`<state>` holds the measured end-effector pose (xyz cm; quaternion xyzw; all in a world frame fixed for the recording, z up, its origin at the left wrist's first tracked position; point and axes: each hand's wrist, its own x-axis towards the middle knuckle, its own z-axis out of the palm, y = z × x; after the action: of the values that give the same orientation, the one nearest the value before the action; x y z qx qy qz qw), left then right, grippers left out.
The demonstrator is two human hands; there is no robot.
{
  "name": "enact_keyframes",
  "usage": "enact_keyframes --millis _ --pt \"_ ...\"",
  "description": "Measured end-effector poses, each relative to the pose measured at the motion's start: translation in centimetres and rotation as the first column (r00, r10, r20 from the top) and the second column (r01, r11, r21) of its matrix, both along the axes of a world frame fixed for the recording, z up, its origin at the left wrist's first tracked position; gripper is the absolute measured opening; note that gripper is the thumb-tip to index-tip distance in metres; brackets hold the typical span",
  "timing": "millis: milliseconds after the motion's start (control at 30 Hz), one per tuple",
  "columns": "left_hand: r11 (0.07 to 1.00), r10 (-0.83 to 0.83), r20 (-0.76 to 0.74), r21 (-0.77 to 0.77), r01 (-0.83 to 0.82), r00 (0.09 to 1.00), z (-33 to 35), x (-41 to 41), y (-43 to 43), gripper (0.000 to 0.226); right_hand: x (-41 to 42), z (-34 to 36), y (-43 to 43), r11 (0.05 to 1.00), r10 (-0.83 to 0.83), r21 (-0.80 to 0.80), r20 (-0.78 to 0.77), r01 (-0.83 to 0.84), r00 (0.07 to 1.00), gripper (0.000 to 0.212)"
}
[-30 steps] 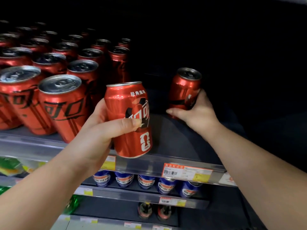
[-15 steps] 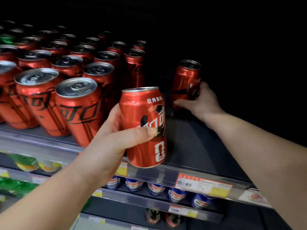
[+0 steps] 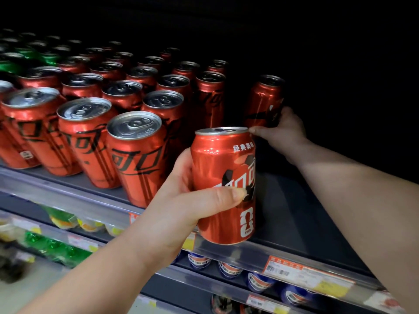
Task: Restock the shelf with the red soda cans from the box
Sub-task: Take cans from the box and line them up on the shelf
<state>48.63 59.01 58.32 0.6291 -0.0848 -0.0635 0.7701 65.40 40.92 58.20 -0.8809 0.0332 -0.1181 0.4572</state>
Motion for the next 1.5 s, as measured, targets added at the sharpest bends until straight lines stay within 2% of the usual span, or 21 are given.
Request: enact_keyframes --millis 167,267,400,500,533,633,700,767,833,933,1033,1133,1200,1300,1367,1500 --pt "1.000 0.003 -0.002 0.029 -0.003 1.000 0.1 0.1 0.1 0.063 -0.2 0.1 0.0 1.000 0.027 -0.009 0.013 -0.027 1.000 0.071" --pt "0.999 0.009 -0.001 0.032 -0.009 1.000 0.4 0.2 0.0 0.062 -1.8 0.7 -1.0 0.994 -0.034 0.106 0.046 0.029 0.998 0.078" --pt "0.998 0.021 0.004 0.059 -0.022 1.000 1.0 1.2 -1.3 0.073 -5.5 1.8 -3.1 0.962 -0.166 0.231 0.071 0.145 0.984 0.054" --pt "0.994 0.006 0.001 0.113 -0.006 1.000 1.2 2.8 -3.2 0.077 -8.5 2.1 -4.1 0.924 -0.178 0.360 0.101 0.131 0.979 0.033" --pt "0.992 -0.002 -0.006 0.126 0.002 1.000 1.2 3.4 -3.8 0.078 -9.4 2.1 -4.3 0.912 -0.157 0.397 0.102 0.105 0.982 0.032" --pt "0.982 -0.022 0.007 0.189 0.020 1.000 1.1 4.7 -5.3 0.085 -12.0 2.4 -5.1 0.925 0.060 0.370 0.092 -0.090 0.994 0.046" --pt "0.973 -0.054 0.025 0.224 0.047 0.998 1.2 5.3 -5.9 0.090 -13.2 2.5 -5.5 0.936 0.258 0.249 0.002 -0.250 0.966 0.060" --pt "0.968 -0.097 0.051 0.236 0.082 0.994 1.5 5.8 -6.3 0.087 -13.5 2.2 -5.6 0.908 0.393 0.205 -0.105 -0.367 0.914 0.082" --pt "0.959 -0.142 0.064 0.255 0.121 0.988 1.7 6.2 -6.4 0.095 -13.0 1.4 -5.2 0.908 0.404 0.183 -0.138 -0.377 0.904 0.098" --pt "0.932 -0.142 0.045 0.341 0.118 0.989 1.3 5.9 -6.0 0.110 -12.1 0.5 -4.4 0.958 0.269 0.131 -0.080 -0.257 0.960 0.096" --pt "0.849 -0.049 0.114 0.529 -0.019 0.992 0.7 4.7 -4.8 0.099 -11.2 0.6 -4.0 0.979 0.189 0.082 -0.042 -0.185 0.981 0.083" --pt "0.629 -0.061 0.247 0.762 -0.155 0.967 0.3 3.6 -3.3 0.077 -9.6 1.4 -4.1 0.994 0.089 0.076 -0.064 -0.084 0.994 0.075" --pt "0.546 -0.125 0.259 0.824 -0.152 0.958 -0.2 3.3 -2.7 0.068 -8.2 1.8 -4.2 0.994 0.037 0.105 -0.070 -0.029 0.997 0.072" --pt "0.433 -0.220 0.212 0.896 -0.099 0.952 -1.0 3.2 -2.5 0.067 -6.1 2.0 -4.7 0.990 -0.006 0.137 -0.068 0.016 0.998 0.068" --pt "0.394 -0.244 0.178 0.917 -0.070 0.953 -1.2 3.3 -2.5 0.068 -4.9 2.0 -5.0 0.992 -0.024 0.125 -0.072 0.033 0.997 0.068" --pt "0.393 -0.243 0.176 0.917 -0.069 0.954 -1.3 3.6 -2.5 0.071 -3.2 2.1 -4.9 0.989 -0.021 0.147 -0.069 0.031 0.997 0.068"
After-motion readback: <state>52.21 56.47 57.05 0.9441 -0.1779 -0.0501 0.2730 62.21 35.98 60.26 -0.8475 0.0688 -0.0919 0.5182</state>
